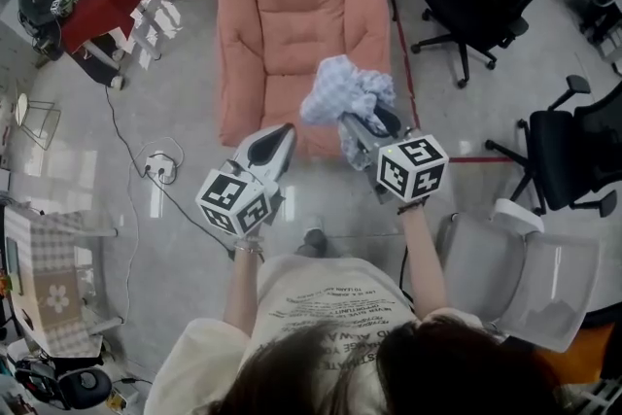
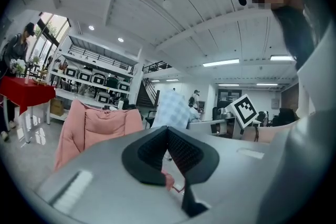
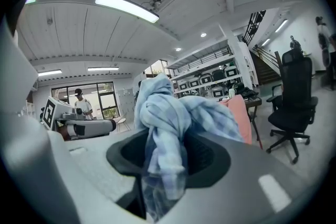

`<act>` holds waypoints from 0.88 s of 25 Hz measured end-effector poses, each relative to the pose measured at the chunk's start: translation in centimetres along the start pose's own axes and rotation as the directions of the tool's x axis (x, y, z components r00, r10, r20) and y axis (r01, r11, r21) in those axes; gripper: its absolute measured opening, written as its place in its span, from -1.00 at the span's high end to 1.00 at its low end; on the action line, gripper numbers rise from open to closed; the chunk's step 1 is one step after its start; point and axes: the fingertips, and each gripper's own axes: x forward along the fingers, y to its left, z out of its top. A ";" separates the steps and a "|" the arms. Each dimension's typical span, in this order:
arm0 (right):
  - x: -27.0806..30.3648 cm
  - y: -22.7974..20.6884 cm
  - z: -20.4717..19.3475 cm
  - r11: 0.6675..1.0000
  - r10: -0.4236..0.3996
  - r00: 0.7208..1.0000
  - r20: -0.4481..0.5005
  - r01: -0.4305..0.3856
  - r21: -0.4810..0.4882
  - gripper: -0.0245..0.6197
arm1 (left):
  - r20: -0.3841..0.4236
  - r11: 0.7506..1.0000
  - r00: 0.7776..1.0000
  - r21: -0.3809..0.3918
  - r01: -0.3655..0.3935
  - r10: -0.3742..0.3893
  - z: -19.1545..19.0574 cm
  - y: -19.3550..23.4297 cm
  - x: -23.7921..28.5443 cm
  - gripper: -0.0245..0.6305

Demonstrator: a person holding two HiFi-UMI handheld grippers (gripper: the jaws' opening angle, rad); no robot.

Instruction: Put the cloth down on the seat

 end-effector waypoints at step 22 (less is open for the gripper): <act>9.7 -1.6 1.8 0.997 -0.071 0.997 0.005 0.070 0.028 0.36 | -0.019 0.997 0.997 -0.003 0.080 -0.080 1.1 9.9 2.9 0.97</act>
